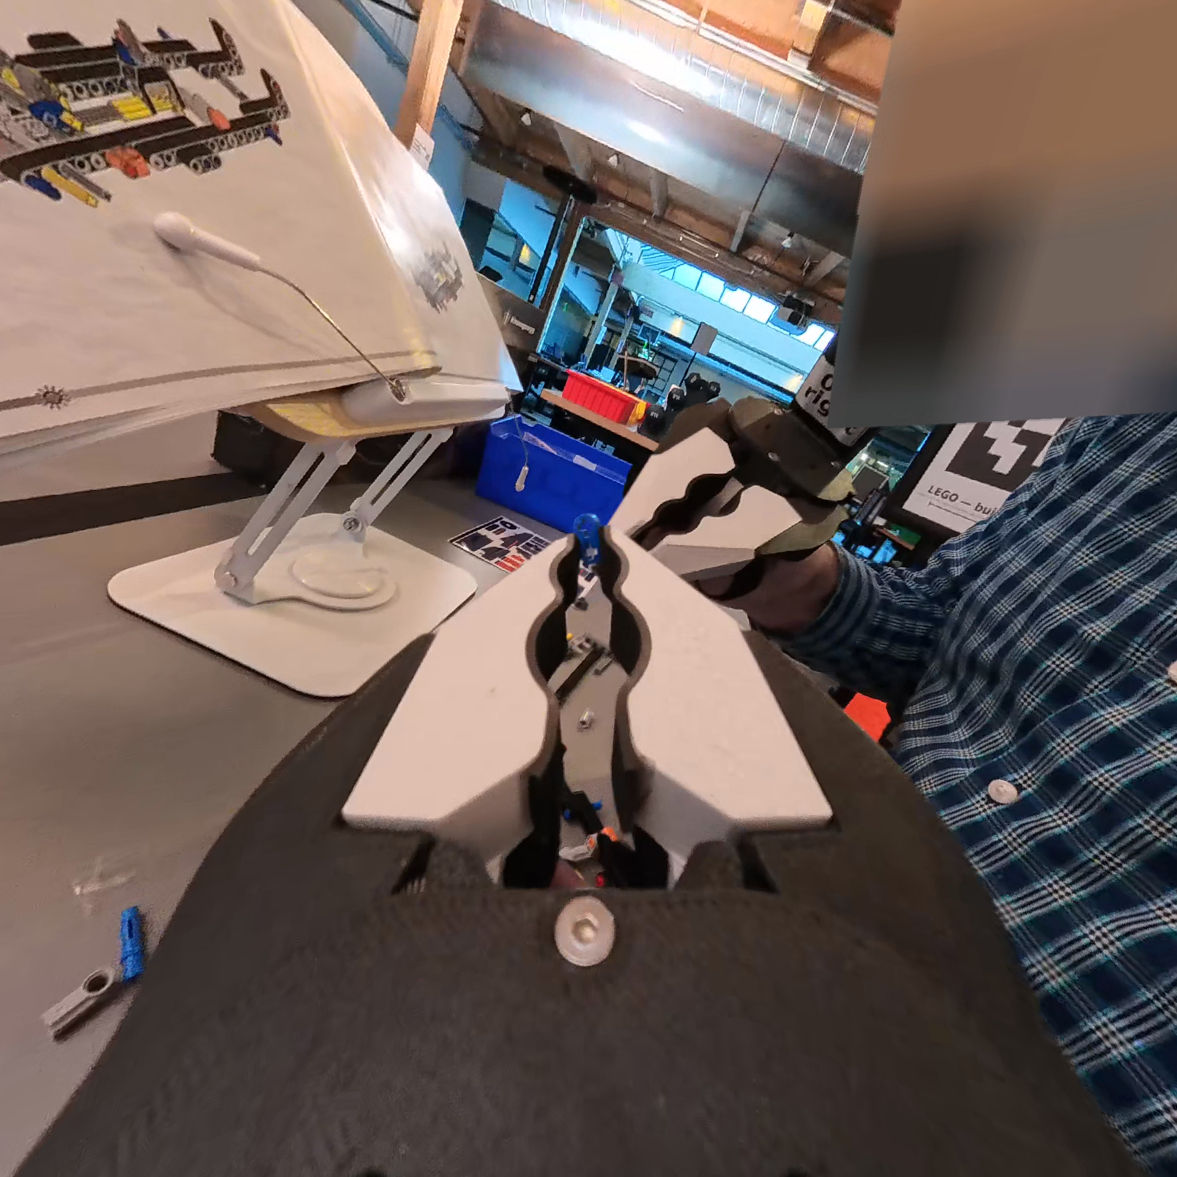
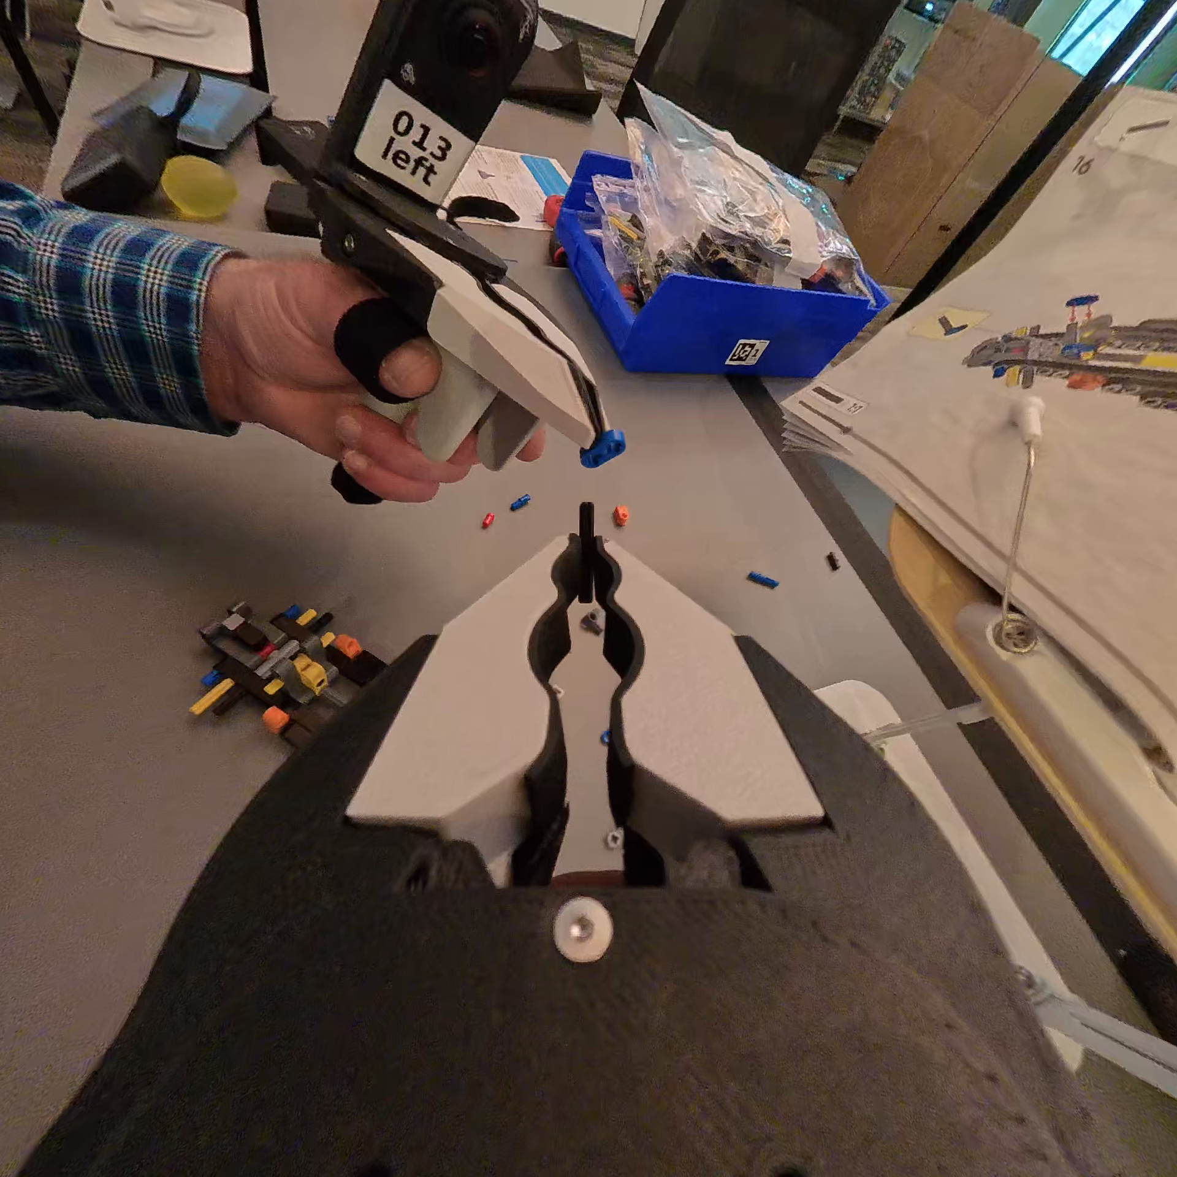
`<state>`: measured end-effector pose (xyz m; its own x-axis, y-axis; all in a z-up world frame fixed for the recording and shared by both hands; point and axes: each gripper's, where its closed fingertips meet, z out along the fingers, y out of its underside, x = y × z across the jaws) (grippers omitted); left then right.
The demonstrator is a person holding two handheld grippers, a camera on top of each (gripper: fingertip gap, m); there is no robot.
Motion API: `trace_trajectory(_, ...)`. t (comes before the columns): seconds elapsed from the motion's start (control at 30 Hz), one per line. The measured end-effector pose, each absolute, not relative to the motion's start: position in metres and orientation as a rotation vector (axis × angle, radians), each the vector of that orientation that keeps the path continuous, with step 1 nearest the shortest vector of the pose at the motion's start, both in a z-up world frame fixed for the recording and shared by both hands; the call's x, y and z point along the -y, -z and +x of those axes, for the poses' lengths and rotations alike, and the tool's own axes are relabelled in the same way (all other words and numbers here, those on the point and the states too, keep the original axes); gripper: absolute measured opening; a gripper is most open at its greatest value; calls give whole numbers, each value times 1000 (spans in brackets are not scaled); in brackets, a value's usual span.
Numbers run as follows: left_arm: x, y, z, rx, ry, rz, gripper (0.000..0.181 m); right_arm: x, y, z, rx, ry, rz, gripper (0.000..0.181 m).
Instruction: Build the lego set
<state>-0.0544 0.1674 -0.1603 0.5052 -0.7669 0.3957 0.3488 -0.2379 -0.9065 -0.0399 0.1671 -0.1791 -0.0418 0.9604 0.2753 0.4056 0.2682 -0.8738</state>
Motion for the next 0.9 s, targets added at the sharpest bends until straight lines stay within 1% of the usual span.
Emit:
trace_trajectory(0.3, -168, 162, -50, -409, 1088, -1482, 4, -171, 167, -42, 1603, -692, -1244, 0)
trace_trajectory(0.67, -171, 172, -44, -488, 1009, -1534, 4, -175, 173, -42, 1667, -571, -1218, 0)
trace_trajectory(0.9, -174, 180, -43, -533, 962, -1610, 0, -177, 179, -42, 1771, -345, -1119, 0)
